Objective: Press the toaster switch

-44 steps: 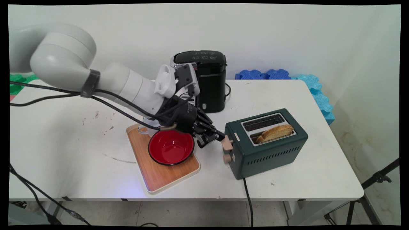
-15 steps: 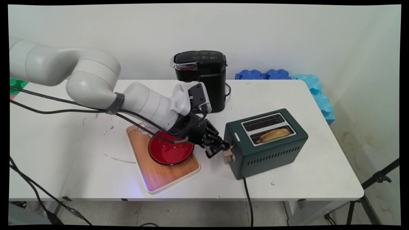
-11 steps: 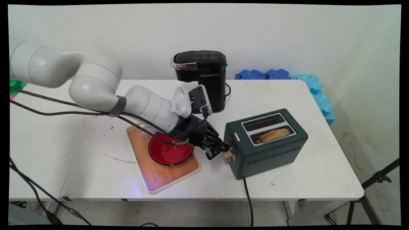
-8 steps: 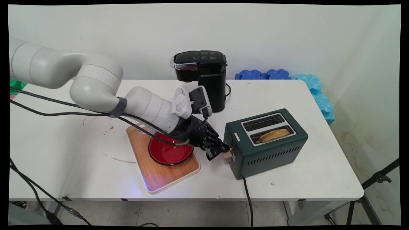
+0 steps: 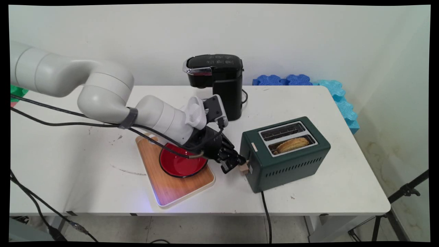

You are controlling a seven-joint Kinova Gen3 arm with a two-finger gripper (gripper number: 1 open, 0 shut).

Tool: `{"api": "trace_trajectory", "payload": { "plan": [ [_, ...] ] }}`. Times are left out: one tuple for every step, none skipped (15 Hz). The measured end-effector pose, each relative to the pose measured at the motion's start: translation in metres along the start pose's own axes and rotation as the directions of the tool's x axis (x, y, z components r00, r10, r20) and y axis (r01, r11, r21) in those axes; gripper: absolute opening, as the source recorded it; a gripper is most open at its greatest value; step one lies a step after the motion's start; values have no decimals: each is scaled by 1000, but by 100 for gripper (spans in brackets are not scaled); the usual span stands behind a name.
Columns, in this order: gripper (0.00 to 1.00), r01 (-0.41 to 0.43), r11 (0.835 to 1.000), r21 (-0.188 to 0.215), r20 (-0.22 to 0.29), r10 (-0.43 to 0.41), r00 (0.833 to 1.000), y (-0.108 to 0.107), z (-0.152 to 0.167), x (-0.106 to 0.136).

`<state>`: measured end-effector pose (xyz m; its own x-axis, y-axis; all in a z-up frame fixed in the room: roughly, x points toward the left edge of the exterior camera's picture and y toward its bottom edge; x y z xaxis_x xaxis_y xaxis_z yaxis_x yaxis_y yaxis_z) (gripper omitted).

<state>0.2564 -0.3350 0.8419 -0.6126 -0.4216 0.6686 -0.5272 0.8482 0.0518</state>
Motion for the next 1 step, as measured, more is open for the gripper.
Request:
{"api": "trace_trajectory", "payload": {
  "plan": [
    [0, 2, 1000, 1, 1, -2, 1000, 0, 1, 0]
  ]
}}
